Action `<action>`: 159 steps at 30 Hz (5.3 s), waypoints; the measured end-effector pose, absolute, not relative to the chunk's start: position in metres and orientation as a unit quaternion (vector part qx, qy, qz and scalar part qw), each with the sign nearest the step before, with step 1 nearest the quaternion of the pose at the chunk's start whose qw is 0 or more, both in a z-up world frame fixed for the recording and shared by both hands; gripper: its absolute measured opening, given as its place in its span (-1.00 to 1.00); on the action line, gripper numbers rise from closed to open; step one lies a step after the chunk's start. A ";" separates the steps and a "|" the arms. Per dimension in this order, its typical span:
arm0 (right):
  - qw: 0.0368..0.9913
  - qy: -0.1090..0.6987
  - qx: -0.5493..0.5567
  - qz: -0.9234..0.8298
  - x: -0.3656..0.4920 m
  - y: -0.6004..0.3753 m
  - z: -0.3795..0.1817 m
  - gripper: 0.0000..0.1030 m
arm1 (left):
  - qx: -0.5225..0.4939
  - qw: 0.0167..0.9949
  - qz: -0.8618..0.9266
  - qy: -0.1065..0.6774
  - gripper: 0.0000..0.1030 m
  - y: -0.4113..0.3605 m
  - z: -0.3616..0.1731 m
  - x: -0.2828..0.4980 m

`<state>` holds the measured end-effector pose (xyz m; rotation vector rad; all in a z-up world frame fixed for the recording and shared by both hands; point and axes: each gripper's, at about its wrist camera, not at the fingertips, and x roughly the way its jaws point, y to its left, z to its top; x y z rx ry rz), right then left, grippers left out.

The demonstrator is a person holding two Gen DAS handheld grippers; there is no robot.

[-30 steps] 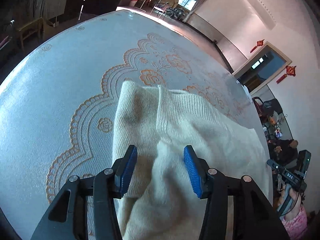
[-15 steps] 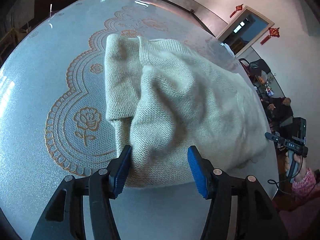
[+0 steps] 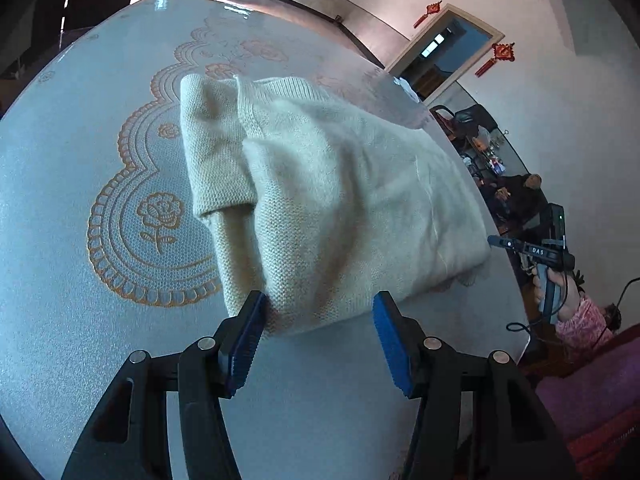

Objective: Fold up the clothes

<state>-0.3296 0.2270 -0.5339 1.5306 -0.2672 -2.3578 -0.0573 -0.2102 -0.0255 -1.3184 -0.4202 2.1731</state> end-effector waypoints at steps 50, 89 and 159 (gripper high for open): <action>0.204 -0.171 0.554 -0.789 -0.369 0.237 -0.542 -0.33 | -0.547 0.409 0.720 -0.123 0.10 -0.167 -0.048 -0.096; 0.173 -0.188 0.550 -0.796 -0.350 0.254 -0.536 -0.86 | -0.542 0.370 0.747 -0.107 -0.78 -0.179 -0.071 -0.015; 0.181 0.011 0.419 -0.890 -0.457 0.108 -0.502 -0.36 | -0.436 -0.071 0.896 -0.049 1.00 -0.110 -0.088 -0.173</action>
